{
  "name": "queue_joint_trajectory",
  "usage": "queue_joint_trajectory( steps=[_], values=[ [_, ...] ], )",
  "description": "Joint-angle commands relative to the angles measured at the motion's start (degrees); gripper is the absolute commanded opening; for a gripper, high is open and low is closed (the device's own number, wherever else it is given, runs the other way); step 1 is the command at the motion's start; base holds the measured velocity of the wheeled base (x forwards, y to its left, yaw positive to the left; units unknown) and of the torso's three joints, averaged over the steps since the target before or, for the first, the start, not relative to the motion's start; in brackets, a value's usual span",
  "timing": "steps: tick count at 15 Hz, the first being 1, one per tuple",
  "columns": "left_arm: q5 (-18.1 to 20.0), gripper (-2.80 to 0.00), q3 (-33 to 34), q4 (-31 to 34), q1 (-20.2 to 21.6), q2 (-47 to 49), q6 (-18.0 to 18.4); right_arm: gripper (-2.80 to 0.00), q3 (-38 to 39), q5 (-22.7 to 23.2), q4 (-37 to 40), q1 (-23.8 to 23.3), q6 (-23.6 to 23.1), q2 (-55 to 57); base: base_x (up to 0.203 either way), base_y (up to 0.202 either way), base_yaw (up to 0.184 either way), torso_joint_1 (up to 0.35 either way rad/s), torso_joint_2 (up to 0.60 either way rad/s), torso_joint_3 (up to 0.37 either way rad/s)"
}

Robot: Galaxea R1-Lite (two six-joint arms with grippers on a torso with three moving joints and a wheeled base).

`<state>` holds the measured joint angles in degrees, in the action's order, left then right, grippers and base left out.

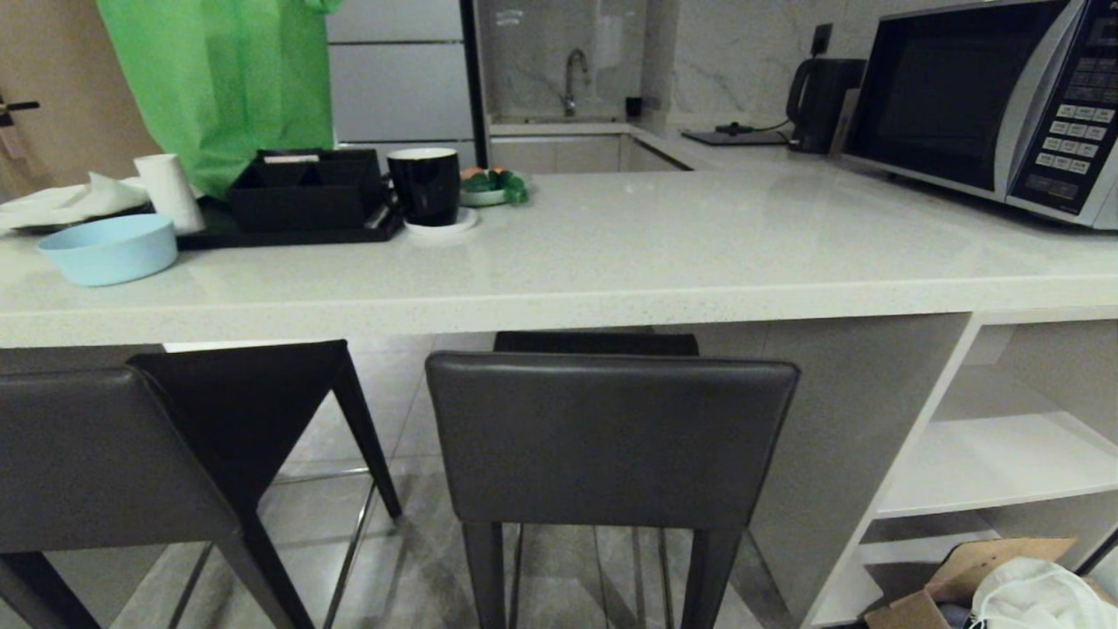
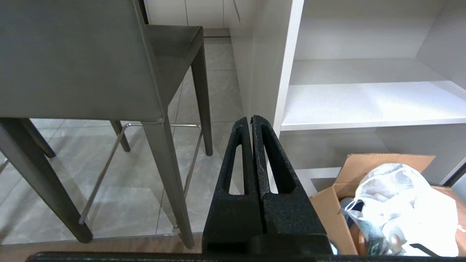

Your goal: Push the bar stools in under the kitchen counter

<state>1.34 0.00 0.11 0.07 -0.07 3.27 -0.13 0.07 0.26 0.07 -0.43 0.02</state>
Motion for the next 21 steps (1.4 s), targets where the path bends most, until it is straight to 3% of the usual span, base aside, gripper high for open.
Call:
queue_joint_trajectory(
  steps=[1,21],
  values=[
    [-0.02,-2.8,0.09,-0.02,0.02,0.08,0.04,-2.8,0.05,0.01,0.0,0.01,-0.01,-0.02,0.0,0.0,0.0,0.0,0.0,0.0],
    [-0.28,-2.8,0.18,-0.02,0.02,0.16,-0.81,-2.8,0.05,0.01,0.0,0.01,0.17,-0.02,-0.175,0.0,-0.001,0.001,0.0,0.003]
  ],
)
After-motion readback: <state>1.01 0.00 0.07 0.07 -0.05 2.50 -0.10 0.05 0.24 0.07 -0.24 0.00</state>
